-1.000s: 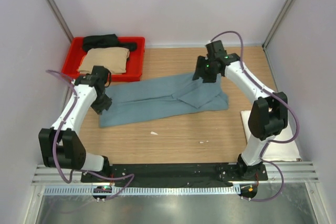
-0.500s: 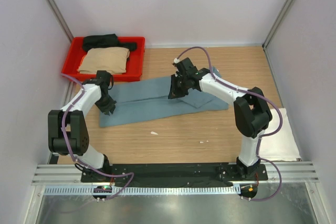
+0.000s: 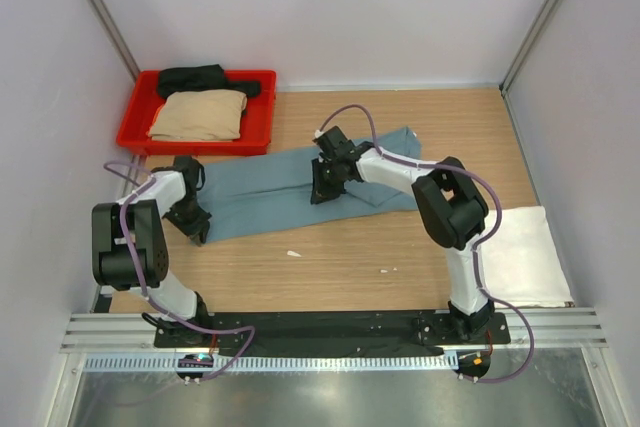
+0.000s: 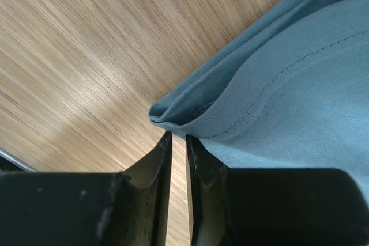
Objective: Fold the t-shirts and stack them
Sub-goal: Fold the tshirt
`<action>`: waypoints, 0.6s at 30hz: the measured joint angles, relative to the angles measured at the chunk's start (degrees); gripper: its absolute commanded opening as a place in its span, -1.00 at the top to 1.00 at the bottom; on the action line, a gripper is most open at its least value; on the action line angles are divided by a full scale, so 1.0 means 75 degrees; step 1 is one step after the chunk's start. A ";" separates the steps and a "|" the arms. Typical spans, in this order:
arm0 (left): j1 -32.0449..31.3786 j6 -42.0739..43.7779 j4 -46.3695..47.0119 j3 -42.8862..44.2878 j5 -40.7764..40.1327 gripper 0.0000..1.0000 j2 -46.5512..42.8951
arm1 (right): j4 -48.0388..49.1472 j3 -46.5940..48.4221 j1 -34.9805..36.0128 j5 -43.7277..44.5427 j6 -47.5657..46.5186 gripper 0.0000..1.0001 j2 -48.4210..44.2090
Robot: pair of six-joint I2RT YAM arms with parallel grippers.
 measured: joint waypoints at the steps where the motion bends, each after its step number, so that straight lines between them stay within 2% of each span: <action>1: 0.0006 -0.0032 -0.0009 0.0003 0.0012 0.70 0.0009 | -0.0012 0.0079 -0.0003 0.0026 -0.0006 0.60 0.0076; 4: 0.0023 -0.0160 -0.0055 0.0000 0.0047 0.77 0.0006 | -0.0067 0.0227 -0.0050 0.0099 -0.0035 0.56 0.0128; 7: 0.0041 -0.0210 -0.0108 -0.0096 0.0131 0.73 -0.0140 | -0.0134 0.0364 -0.0172 0.0111 -0.0032 0.43 0.0105; 10: 0.0047 -0.0149 -0.0516 -0.0146 0.0230 0.45 -0.0516 | -0.0367 0.0344 -0.0405 0.0157 -0.0082 0.26 -0.0058; 12: 0.0050 0.0009 -0.0729 0.0061 0.0189 0.15 -0.0863 | -0.0513 0.0184 -0.0682 0.0227 -0.0154 0.18 -0.0367; 14: 0.0050 0.0309 -0.0740 0.0487 0.0093 0.04 -0.1078 | -0.0653 -0.0015 -0.1017 0.0271 -0.0213 0.10 -0.0755; 16: 0.0055 0.0734 -0.0583 0.1131 -0.0041 0.04 -0.1119 | -0.0749 -0.0286 -0.1428 0.0297 -0.0251 0.02 -0.1233; 18: 0.0058 0.1139 -0.0236 0.1559 -0.0099 0.14 -0.1032 | -0.0868 -0.0551 -0.1865 0.0344 -0.0271 -0.06 -0.1684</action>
